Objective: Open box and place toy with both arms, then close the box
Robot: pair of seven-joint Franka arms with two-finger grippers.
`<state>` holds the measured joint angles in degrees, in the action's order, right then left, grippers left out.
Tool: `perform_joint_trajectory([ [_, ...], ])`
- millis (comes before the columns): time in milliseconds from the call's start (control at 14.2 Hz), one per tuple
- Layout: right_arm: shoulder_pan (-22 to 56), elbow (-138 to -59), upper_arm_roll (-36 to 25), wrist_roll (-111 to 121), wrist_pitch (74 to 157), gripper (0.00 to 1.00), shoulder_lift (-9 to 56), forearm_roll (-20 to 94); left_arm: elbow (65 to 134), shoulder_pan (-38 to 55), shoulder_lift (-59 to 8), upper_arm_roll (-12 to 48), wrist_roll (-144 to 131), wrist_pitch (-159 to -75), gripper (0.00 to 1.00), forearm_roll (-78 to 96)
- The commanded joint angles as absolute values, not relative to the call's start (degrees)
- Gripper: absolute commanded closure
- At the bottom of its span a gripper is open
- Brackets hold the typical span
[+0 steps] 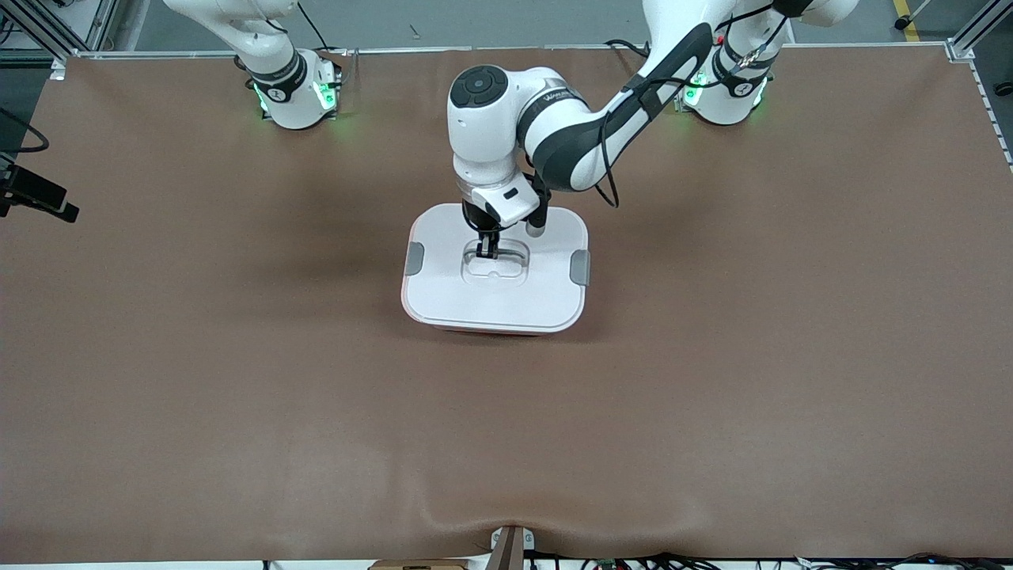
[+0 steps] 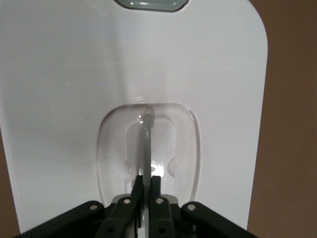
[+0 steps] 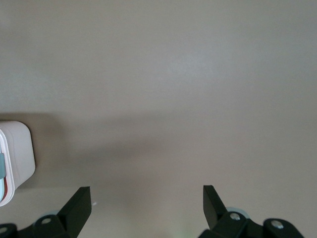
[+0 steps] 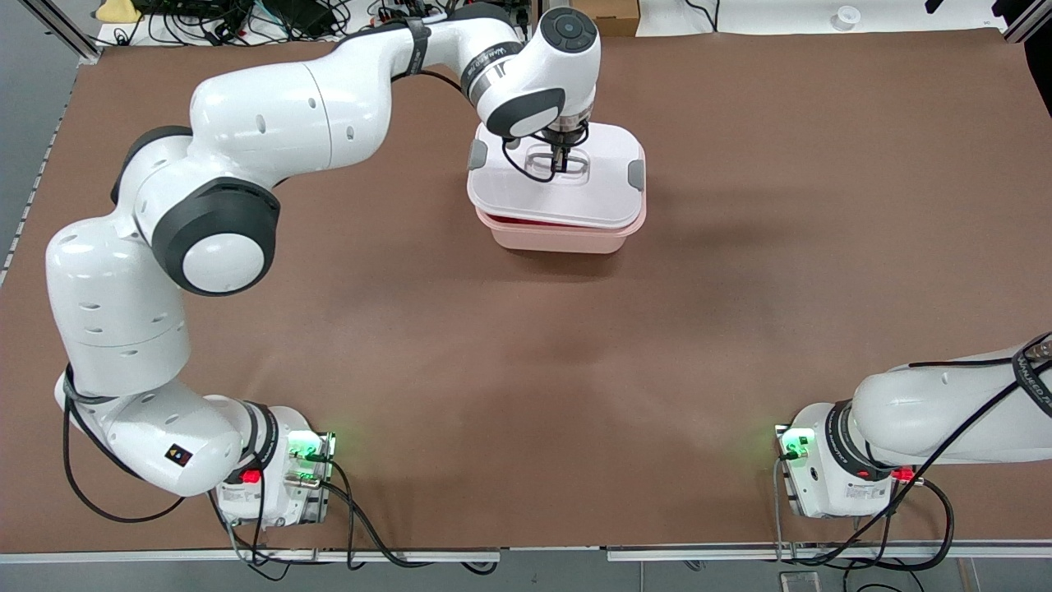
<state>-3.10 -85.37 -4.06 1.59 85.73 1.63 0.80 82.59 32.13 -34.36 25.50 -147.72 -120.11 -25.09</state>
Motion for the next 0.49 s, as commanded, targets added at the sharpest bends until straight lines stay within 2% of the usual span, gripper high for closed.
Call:
perform_joint_trajectory([
  [0,-2.1,-88.5,-4.0,0.9,87.2,0.00,-1.2,-0.1,81.4,32.8,-35.1,25.0,-149.7,-121.0,1.00,-26.2],
  [423,-2.5,-88.5,-4.0,2.5,87.9,0.00,-0.7,1.1,81.4,33.3,-35.6,25.0,-150.4,-121.4,1.00,-26.3],
])
